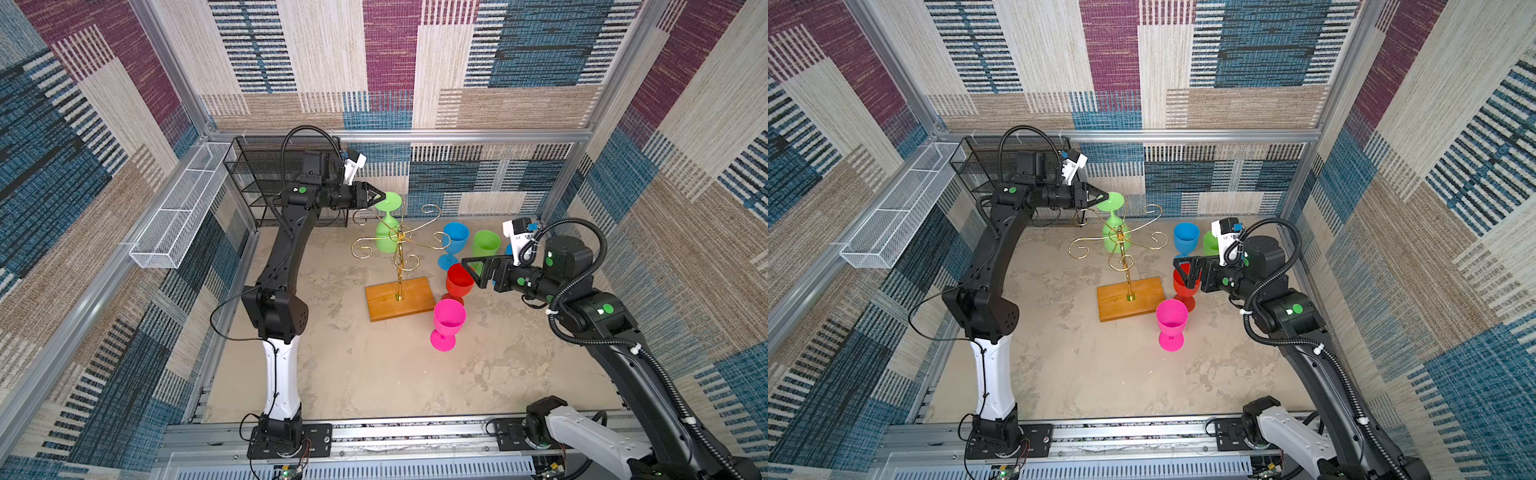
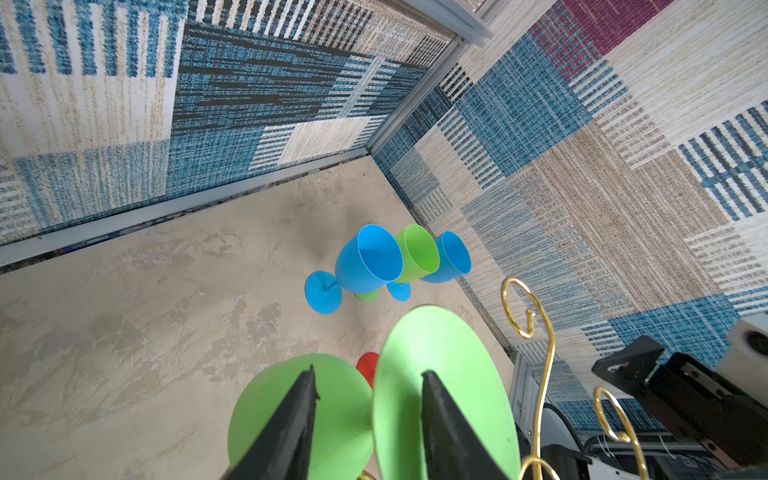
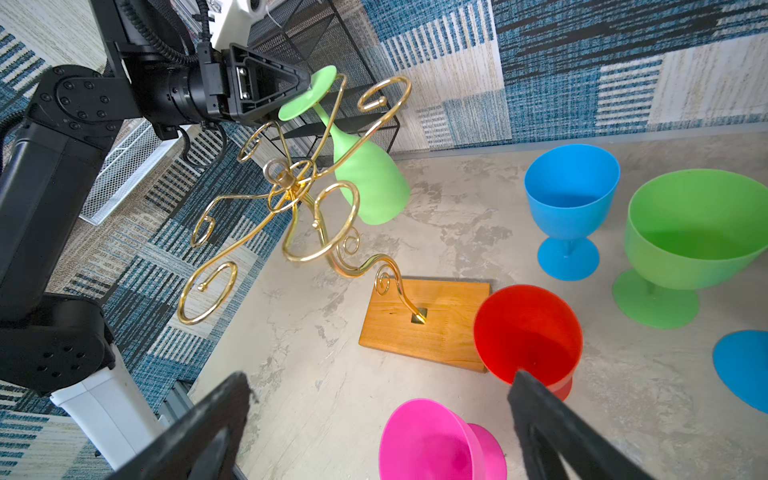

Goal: Take the wine glass off the wine glass rack

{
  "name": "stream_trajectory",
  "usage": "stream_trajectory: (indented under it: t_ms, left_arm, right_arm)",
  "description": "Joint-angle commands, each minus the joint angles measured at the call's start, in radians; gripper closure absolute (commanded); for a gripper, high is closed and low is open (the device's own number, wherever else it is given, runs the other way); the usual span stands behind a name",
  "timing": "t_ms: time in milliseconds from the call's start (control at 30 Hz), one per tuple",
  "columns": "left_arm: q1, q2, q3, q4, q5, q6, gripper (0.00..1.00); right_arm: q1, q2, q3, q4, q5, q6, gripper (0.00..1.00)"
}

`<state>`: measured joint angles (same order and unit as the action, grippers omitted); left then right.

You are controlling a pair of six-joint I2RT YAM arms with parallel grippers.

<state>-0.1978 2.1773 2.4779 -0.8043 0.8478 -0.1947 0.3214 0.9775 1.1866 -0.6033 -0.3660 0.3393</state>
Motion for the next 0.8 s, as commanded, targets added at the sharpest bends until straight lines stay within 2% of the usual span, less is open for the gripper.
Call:
stream_trajectory:
  t_ms: [0,100,433,667,767]
  left_arm:
    - [-0.002,0.001,0.007,-0.026,0.003,0.041,0.58]
    - [-0.003,0.001,0.007,-0.028,-0.001,0.043,0.63]
    - [-0.003,0.001,0.020,-0.025,0.004,0.036,0.89]
    - [-0.003,-0.001,0.021,-0.008,0.023,0.015,1.00]
    - [-0.002,-0.002,0.021,0.001,0.036,-0.001,1.00]
  right_arm:
    - [0.001,0.003,0.011,0.030,-0.002,-0.009,0.01]
    - [0.000,0.003,0.008,0.030,-0.001,-0.009,0.01]
    - [-0.001,-0.009,0.002,0.031,0.012,-0.009,0.01]
    - [0.000,-0.018,0.001,0.028,0.019,-0.008,0.01]
    - [0.000,-0.021,0.001,0.027,0.024,-0.008,0.01]
